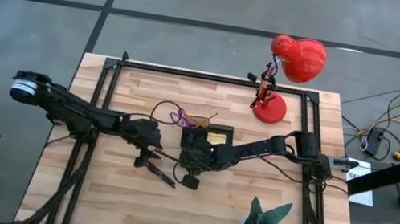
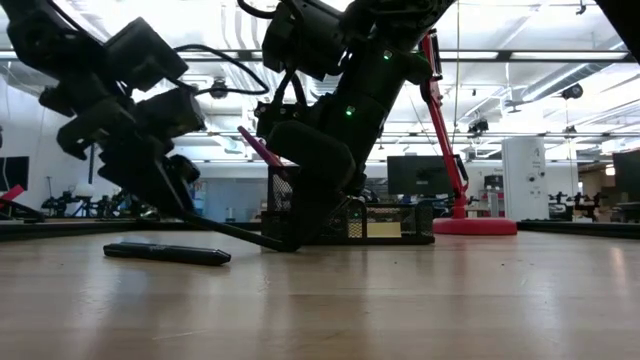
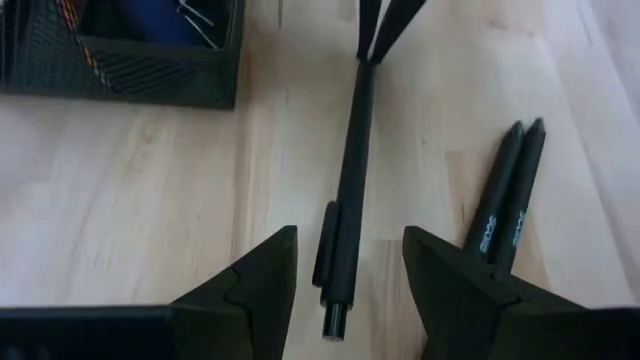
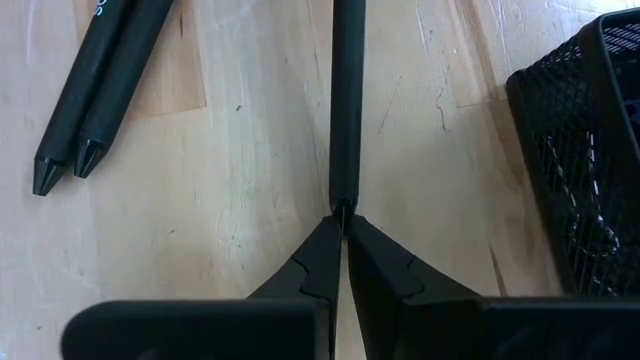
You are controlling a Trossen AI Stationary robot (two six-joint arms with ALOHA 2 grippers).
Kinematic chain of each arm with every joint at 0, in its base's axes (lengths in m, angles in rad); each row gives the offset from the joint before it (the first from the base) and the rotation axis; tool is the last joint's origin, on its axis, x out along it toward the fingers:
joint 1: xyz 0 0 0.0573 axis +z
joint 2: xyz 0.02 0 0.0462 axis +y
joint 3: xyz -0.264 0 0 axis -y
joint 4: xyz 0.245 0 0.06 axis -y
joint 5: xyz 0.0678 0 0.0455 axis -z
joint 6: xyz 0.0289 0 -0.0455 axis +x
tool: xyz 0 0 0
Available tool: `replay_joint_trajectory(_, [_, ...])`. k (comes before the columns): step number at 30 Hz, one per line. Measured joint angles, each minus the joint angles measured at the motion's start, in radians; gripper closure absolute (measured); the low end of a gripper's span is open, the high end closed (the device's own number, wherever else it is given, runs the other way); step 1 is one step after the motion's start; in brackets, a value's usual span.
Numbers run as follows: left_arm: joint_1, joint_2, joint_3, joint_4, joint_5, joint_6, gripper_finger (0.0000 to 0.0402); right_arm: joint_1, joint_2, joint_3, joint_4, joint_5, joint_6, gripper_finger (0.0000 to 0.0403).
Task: Pick and place office supplies into organizer
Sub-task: Put the top black pen into the black desk organizer
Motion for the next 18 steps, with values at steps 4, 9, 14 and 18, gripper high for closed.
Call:
replay_joint_trajectory(4, [0.0,0.012,0.0,0.0,0.0,-0.013,0.0243,0.0,0.0,0.0,0.0,0.0,0.0,0.039])
replay_joint_trajectory(9, [0.0,0.013,0.0,0.001,0.0,-0.012,0.028,0.0,0.0,0.0,0.0,0.0,0.0,0.039])
replay_joint_trajectory(14, [0.0,0.013,-0.002,0.0,-0.001,-0.012,0.0313,0.0,0.0,0.0,0.0,0.0,0.0,0.039])
replay_joint_trajectory(18, [0.0,0.013,-0.002,0.003,-0.001,-0.011,0.0339,0.0,0.0,0.0,0.0,0.0,0.0,0.039])
